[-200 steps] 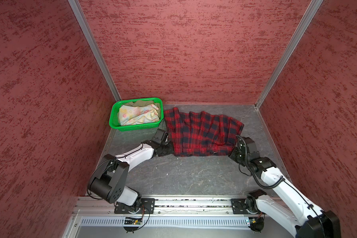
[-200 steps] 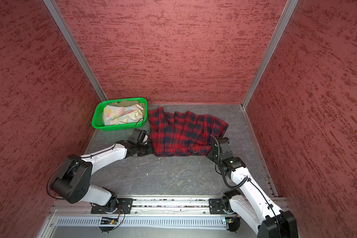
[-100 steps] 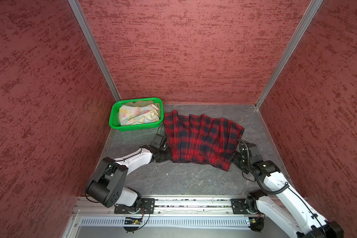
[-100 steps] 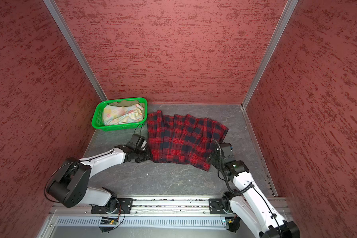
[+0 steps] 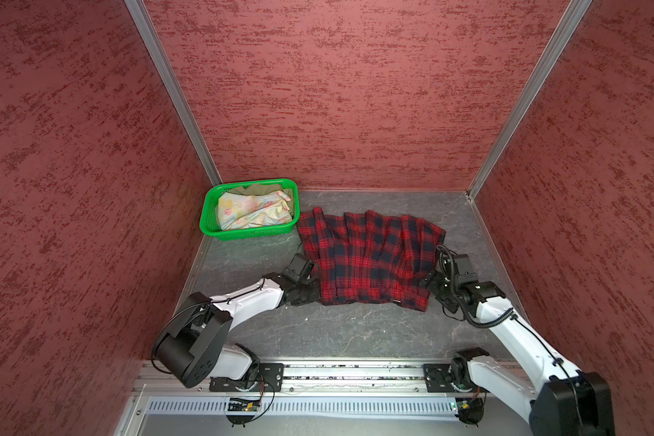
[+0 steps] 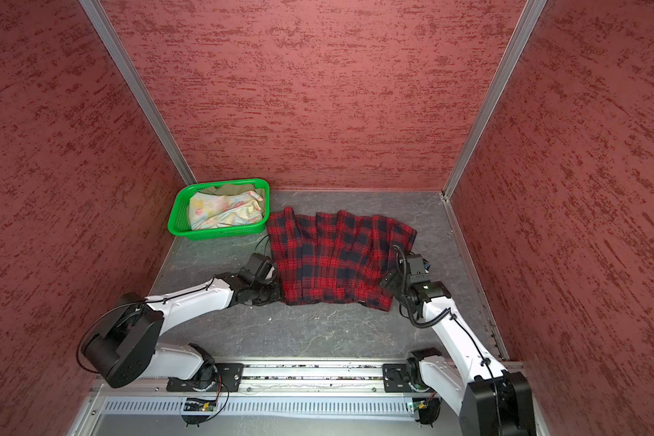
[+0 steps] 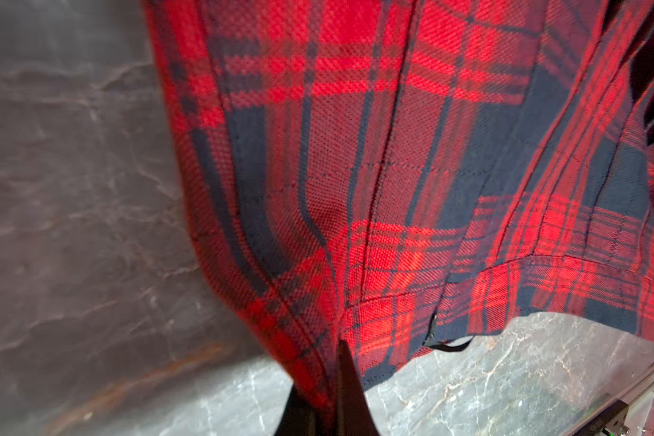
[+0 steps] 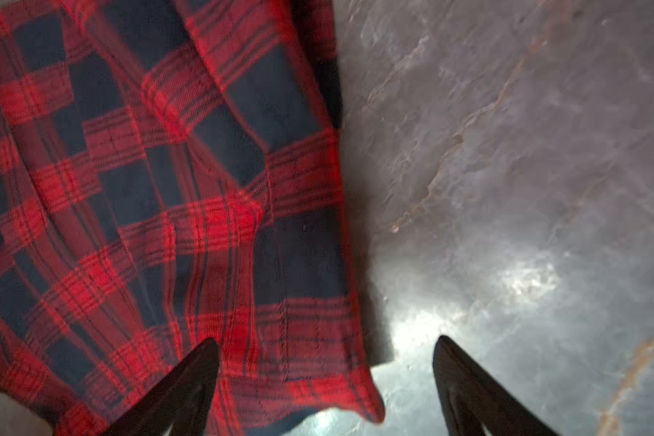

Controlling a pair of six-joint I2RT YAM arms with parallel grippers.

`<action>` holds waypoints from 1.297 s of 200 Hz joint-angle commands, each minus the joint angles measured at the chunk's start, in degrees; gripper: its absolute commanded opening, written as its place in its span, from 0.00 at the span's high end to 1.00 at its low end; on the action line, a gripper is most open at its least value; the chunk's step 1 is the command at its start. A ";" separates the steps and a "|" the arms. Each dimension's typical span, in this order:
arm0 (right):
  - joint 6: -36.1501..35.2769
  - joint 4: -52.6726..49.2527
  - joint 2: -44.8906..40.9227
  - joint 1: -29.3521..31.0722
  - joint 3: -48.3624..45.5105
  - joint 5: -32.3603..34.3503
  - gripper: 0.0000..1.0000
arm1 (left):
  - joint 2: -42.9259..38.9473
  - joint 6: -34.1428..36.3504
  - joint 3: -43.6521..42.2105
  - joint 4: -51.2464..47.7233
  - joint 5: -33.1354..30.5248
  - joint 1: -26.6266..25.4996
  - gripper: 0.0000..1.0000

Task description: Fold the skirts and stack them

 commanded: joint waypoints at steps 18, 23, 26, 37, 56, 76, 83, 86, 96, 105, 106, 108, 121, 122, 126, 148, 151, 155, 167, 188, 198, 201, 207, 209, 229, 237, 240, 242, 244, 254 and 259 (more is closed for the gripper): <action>-2.67 14.96 5.77 -4.48 -0.71 -7.21 0.13 | -2.95 0.18 -1.35 -1.12 -0.23 -0.22 1.00; -2.79 16.79 6.76 -4.57 -0.76 -7.56 0.13 | -2.89 0.18 -1.38 -1.04 0.02 -0.27 1.00; -2.85 17.64 7.52 -4.59 -0.65 -7.60 0.13 | -2.93 0.17 -1.42 -1.03 0.16 -0.24 1.00; -3.01 20.45 10.65 -4.90 -0.10 -7.76 0.12 | -2.90 0.23 -1.43 -1.12 0.43 -0.27 1.00; -3.12 23.81 16.95 -5.30 1.07 -9.36 0.13 | -3.09 0.30 -1.41 -1.26 0.75 -0.27 1.00; -2.61 25.93 20.91 -5.60 1.55 -8.86 0.13 | -3.42 0.52 -1.17 -1.87 0.77 -0.07 1.00; -2.22 27.08 21.73 -5.94 1.30 -8.81 0.14 | -3.56 0.68 -1.13 -2.00 0.94 0.17 1.00; -2.10 27.56 22.04 -6.11 1.13 -8.93 0.14 | -3.55 0.77 -1.07 -2.08 0.98 0.24 1.00; -1.92 29.39 23.01 -6.48 0.93 -9.46 0.17 | -3.75 1.01 -0.89 -2.43 1.11 0.59 1.00; -1.98 31.24 24.01 -6.70 0.79 -9.80 0.20 | -3.85 1.43 -0.72 -2.65 1.38 1.00 1.00; -2.03 31.54 24.13 -6.74 0.75 -9.83 0.20 | -3.85 1.46 -0.68 -2.72 1.41 1.07 1.00; -2.06 31.98 24.33 -6.80 0.68 -10.01 0.21 | -3.90 1.49 -0.64 -2.77 1.42 1.16 1.00; -2.52 34.80 24.60 -7.07 0.98 -10.89 0.30 | -4.25 1.93 -0.11 -3.49 1.69 1.87 1.00; -2.56 35.08 24.60 -7.06 0.98 -10.91 0.32 | -4.27 2.02 -0.07 -3.58 1.73 1.94 1.00; -2.73 36.20 24.60 -7.10 0.85 -10.96 0.38 | -4.44 2.17 0.16 -3.87 1.72 2.07 1.00; -3.39 41.56 21.92 -7.16 -0.63 -8.78 0.80 | -7.06 2.85 0.92 -5.18 1.78 3.77 0.47; -3.62 41.65 21.51 -7.17 -0.57 -8.27 0.88 | -7.63 2.89 1.04 -5.38 1.78 4.03 0.42; -3.96 41.30 20.84 -7.14 -0.43 -7.42 0.96 | -8.34 2.83 1.23 -5.75 1.78 4.42 0.37; -5.21 39.68 19.18 -7.16 0.42 -5.57 1.00 | -10.29 3.14 1.89 -6.58 1.76 5.72 0.28; -7.08 36.45 17.98 -7.21 2.54 -4.59 1.00 | -11.56 4.57 4.06 -7.65 1.39 8.09 0.24; -7.50 34.96 17.79 -7.13 3.44 -4.51 1.00 | -10.52 5.23 4.99 -7.20 1.59 9.58 0.22; -7.64 34.68 17.64 -7.14 3.57 -4.51 1.00 | -10.01 5.34 5.25 -6.97 1.76 10.04 0.22; -7.92 34.20 17.36 -7.11 3.72 -4.55 1.00 | -8.83 5.51 5.66 -5.87 2.42 11.01 0.22; -7.99 33.92 17.21 -7.09 3.82 -4.41 1.00 | -8.40 5.60 5.86 -5.45 2.69 11.25 0.22; -9.37 31.59 15.20 -7.10 4.58 -3.18 1.00 | -2.73 6.05 8.16 -1.00 3.44 12.77 0.23; -9.82 30.34 14.39 -7.10 5.07 -2.76 1.00 | 0.19 6.53 9.49 0.46 3.39 13.11 0.24; -10.03 29.89 14.11 -7.06 5.42 -2.56 1.00 | 1.32 6.71 9.97 0.97 3.43 13.22 0.25; -10.32 29.48 13.91 -7.05 5.61 -2.44 1.00 | 2.03 6.75 10.21 1.47 3.62 13.32 0.26; -10.44 29.07 13.82 -7.05 5.92 -2.30 1.00 | 2.74 6.83 10.49 1.92 3.73 13.45 0.27; -11.18 27.31 13.04 -7.10 7.02 -1.59 1.00 | 6.43 6.95 11.82 4.60 5.25 13.94 0.32; -11.59 26.70 12.62 -7.08 7.53 -1.39 1.00 | 8.05 7.01 12.56 5.73 5.48 13.98 0.34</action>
